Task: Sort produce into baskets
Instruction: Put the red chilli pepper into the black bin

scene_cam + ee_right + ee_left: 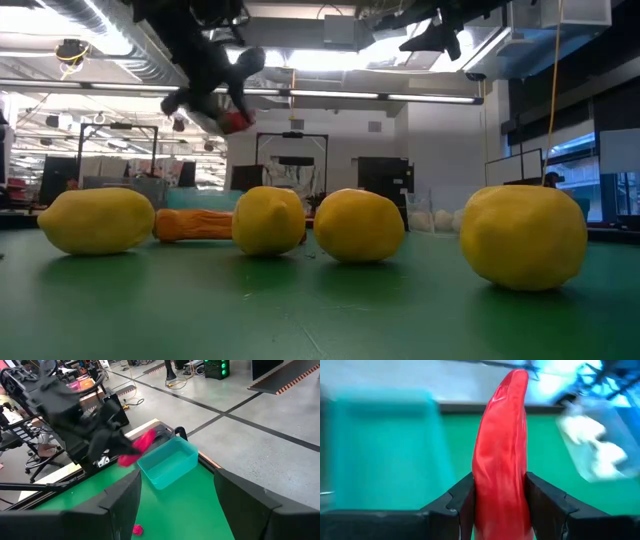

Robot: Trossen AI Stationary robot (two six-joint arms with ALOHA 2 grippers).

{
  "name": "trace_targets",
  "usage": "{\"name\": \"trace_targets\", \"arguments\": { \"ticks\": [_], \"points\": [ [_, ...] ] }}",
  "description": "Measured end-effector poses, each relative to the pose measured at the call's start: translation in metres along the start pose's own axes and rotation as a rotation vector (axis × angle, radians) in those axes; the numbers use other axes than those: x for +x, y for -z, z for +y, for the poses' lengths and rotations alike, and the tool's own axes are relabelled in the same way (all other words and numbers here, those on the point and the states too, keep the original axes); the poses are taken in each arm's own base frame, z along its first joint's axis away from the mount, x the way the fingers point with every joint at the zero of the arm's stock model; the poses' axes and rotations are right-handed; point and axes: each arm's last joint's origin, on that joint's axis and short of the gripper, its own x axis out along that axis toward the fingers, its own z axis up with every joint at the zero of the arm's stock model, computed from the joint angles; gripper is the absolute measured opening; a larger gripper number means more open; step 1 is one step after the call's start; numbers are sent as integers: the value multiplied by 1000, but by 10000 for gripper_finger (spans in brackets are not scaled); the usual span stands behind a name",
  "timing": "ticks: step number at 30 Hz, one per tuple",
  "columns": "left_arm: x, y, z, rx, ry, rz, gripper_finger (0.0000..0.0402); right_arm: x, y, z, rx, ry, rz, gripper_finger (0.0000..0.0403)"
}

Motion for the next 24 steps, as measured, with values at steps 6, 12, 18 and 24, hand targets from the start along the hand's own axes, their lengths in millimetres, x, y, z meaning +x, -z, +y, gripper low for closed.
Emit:
{"name": "trace_targets", "arguments": {
  "ticks": [6, 12, 18, 24],
  "points": [
    [3, -26, 56, 1, -308, 57, 145, 0, 0, 0, 0, 0, 0, 248],
    [2, -46, 95, -47, -518, 53, 145, 0, 0, 0, -2, 0, 0, 248],
    [11, -47, 120, -77, -583, 88, 145, 0, 0, -1, -28, 33, -8, 248],
    [20, -32, 133, -109, -606, 139, 145, 0, 0, -1, -28, 33, -8, 248]
  ]
}}
